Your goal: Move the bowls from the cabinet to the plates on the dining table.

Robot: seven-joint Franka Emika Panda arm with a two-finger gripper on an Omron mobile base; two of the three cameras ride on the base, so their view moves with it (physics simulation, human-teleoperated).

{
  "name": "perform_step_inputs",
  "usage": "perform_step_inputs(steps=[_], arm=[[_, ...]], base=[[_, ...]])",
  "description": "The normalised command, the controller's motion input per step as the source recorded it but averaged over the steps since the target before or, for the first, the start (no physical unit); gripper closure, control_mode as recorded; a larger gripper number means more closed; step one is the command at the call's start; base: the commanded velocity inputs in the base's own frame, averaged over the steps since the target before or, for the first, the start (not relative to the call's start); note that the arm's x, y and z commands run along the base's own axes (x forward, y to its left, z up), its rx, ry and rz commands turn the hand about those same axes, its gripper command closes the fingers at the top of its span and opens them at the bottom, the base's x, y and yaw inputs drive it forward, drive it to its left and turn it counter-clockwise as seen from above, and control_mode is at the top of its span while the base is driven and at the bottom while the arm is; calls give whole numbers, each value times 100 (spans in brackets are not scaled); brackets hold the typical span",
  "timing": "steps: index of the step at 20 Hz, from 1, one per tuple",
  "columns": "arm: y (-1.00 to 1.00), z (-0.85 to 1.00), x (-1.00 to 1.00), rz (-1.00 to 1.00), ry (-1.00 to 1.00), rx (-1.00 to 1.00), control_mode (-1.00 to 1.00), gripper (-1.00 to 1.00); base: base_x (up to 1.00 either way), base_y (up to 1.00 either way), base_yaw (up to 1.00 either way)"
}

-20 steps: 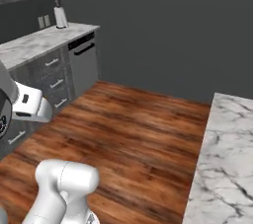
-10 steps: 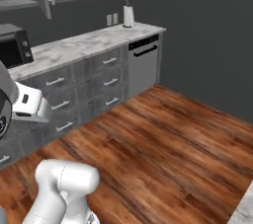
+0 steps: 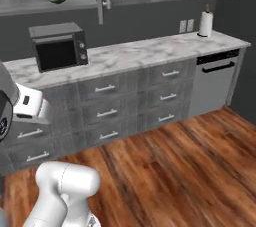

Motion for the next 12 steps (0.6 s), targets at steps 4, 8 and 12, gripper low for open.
perform_step_inputs(steps=[4,8,12], arm=[[0,0,0,0,0,0,100,-100],[0,0,0,0,0,0,100,-100],[0,0,0,0,0,0,100,-100]], base=[[82,-1,48],[100,-3,17],[100,0,12]])
